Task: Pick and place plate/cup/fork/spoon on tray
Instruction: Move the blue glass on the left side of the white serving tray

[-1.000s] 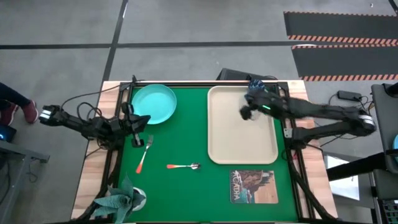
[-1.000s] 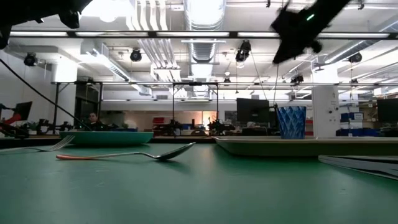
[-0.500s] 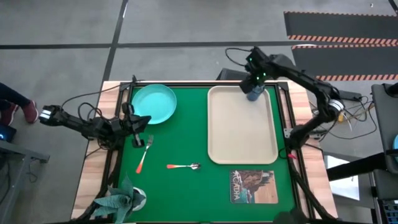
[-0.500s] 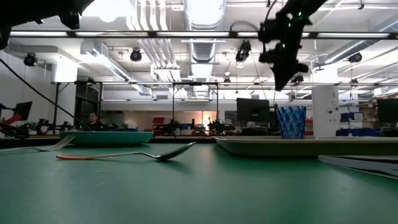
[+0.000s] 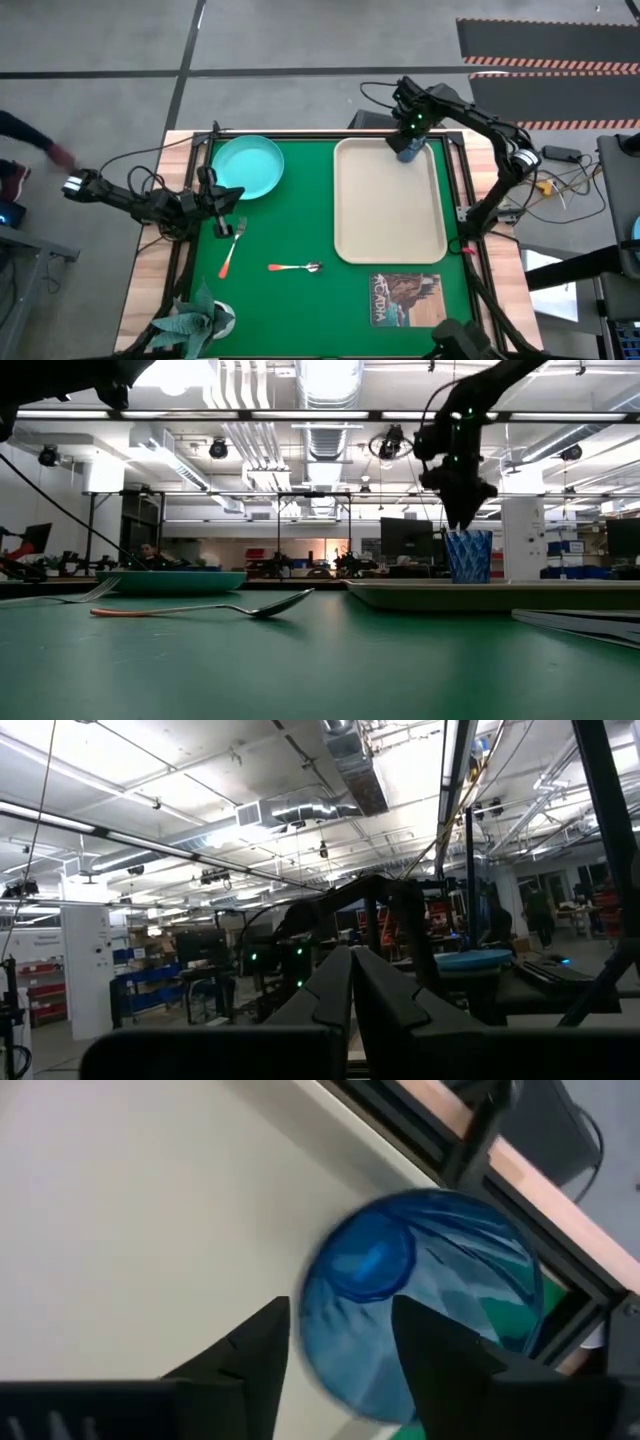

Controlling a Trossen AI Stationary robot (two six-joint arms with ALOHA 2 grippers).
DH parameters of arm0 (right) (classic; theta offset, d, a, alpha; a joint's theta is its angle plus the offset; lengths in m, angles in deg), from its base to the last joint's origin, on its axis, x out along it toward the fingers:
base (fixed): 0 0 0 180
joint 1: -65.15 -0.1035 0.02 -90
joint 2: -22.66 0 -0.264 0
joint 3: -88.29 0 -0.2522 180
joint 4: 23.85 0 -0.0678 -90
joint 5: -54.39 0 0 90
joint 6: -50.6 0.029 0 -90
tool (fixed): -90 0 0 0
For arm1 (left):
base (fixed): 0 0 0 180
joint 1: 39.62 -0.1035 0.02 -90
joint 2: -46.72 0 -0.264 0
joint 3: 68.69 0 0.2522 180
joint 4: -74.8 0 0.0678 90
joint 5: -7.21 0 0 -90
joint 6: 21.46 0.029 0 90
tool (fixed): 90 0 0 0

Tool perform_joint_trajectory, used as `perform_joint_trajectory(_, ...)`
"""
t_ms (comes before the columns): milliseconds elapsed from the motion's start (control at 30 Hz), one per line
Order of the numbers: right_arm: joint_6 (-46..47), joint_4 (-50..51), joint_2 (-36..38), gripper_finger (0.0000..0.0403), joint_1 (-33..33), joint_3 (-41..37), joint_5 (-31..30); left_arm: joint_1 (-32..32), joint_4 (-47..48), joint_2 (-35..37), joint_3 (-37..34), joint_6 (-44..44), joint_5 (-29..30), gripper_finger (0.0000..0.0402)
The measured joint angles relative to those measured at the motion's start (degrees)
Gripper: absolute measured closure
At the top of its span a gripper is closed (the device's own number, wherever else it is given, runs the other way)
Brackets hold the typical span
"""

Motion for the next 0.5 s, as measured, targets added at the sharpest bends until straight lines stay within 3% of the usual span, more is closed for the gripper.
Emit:
perform_joint_trajectory(333,-0.1,-0.4,-3.9,0.0231,0.0,-0.1,0.9,0.0,0.0,-0.1,0.0,0.0,0.0,0.0401)
perform_joint_trajectory(500,0.7,-0.4,-5.1,0.0268,-0.1,-0.1,0.9,0.0,-0.1,0.0,0.1,0.0,0.0,0.0401)
